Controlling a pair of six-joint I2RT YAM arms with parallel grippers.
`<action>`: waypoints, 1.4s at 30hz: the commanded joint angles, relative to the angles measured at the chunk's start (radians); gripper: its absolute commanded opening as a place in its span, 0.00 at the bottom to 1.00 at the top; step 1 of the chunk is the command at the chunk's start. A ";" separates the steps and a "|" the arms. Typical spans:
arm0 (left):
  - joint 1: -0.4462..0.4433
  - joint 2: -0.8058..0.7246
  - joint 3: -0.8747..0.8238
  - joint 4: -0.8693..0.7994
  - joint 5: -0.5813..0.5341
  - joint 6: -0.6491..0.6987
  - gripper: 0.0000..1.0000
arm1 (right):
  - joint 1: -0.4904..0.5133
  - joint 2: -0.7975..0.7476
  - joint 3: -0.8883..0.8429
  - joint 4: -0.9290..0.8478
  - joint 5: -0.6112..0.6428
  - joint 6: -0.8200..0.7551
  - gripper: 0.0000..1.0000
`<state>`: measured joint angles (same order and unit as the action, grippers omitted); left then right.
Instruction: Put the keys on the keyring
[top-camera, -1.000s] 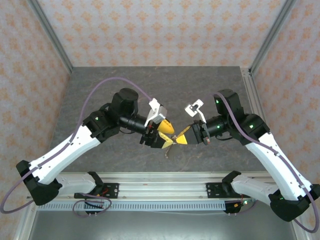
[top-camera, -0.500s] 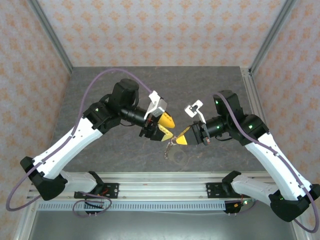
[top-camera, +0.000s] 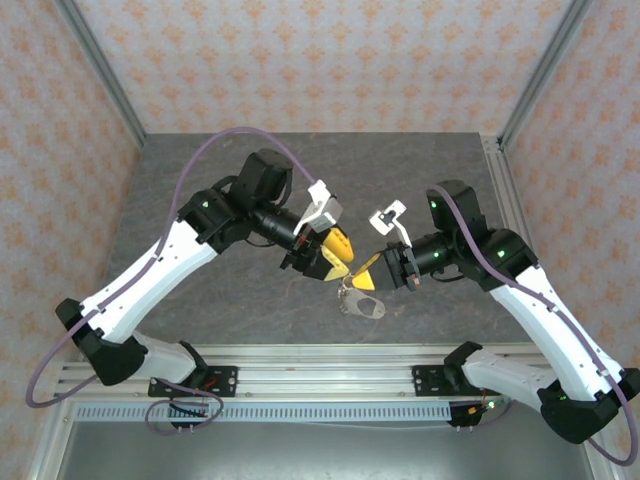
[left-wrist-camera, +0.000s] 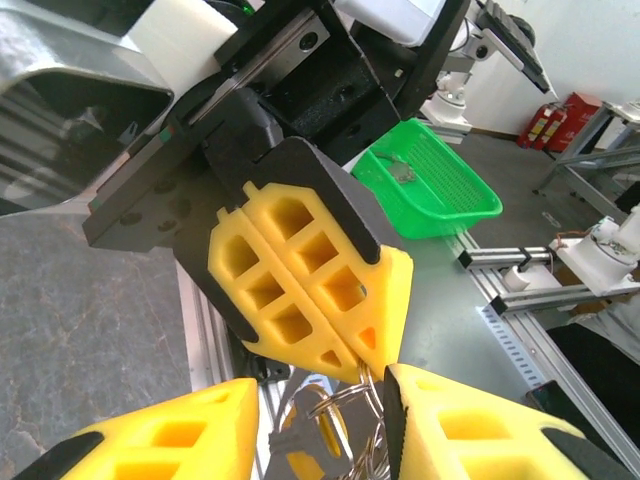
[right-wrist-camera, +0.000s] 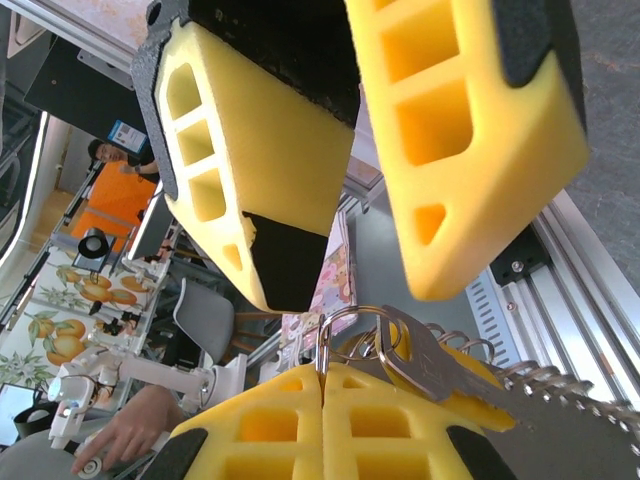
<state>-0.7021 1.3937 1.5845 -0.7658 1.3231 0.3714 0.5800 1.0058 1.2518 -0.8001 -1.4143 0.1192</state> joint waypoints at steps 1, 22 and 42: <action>0.000 0.019 0.048 -0.109 0.054 0.084 0.34 | 0.004 -0.021 0.012 -0.009 -0.020 -0.027 0.00; -0.007 0.059 0.104 -0.205 0.071 0.163 0.32 | 0.003 -0.006 0.026 -0.024 -0.019 -0.043 0.00; -0.056 0.111 0.174 -0.336 0.088 0.239 0.29 | 0.003 -0.016 0.018 -0.024 -0.020 -0.050 0.00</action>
<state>-0.7509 1.5276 1.7340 -1.0550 1.3983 0.5926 0.5819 1.0039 1.2522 -0.8486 -1.4147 0.0891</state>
